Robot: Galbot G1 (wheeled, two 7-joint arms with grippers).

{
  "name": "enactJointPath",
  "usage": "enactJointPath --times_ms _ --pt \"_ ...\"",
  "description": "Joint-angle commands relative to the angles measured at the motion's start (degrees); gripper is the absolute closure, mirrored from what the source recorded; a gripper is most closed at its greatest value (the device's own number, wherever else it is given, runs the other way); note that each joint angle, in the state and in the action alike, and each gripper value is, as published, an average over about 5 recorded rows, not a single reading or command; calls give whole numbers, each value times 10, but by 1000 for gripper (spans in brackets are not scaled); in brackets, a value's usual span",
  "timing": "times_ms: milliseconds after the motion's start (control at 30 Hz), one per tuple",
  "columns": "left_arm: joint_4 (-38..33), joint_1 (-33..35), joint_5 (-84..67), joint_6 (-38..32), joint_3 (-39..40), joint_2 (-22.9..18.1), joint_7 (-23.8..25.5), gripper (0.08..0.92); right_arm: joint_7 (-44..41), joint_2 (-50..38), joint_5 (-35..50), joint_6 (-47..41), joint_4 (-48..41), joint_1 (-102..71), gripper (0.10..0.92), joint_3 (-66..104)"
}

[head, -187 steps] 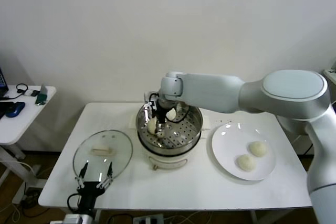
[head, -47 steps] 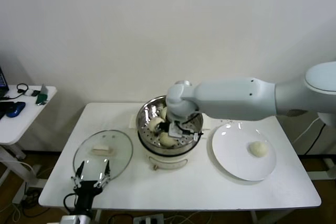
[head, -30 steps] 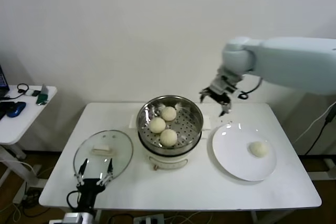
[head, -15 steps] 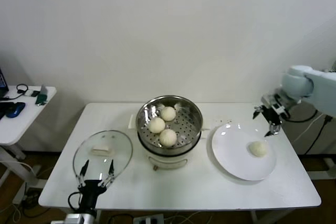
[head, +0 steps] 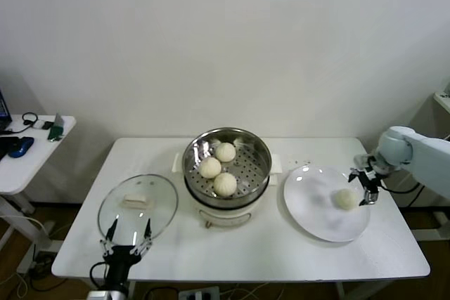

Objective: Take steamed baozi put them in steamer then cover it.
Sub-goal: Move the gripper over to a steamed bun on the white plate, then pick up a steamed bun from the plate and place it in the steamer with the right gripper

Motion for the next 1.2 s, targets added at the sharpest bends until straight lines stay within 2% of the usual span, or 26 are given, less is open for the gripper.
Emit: enactJointPath --times_ms 33,467,767,900,1000,1200 --pt "0 -1 0 2 -2 1 0 177 24 32 -16 -3 -64 -101 203 99" --pt "-5 2 -2 3 -6 2 0 177 19 47 -20 -5 -87 -106 214 106" --pt "-6 1 -3 3 -7 1 -2 177 -2 28 20 -5 -52 -66 348 81" --pt "-8 0 -3 5 -7 1 -1 177 -5 2 86 -14 19 51 382 -14" --pt "-10 -2 -3 8 -7 1 -1 177 -12 -4 162 -20 85 200 386 -122" --pt "-13 -7 -3 12 -7 3 0 177 -37 58 298 -36 151 426 381 -243"
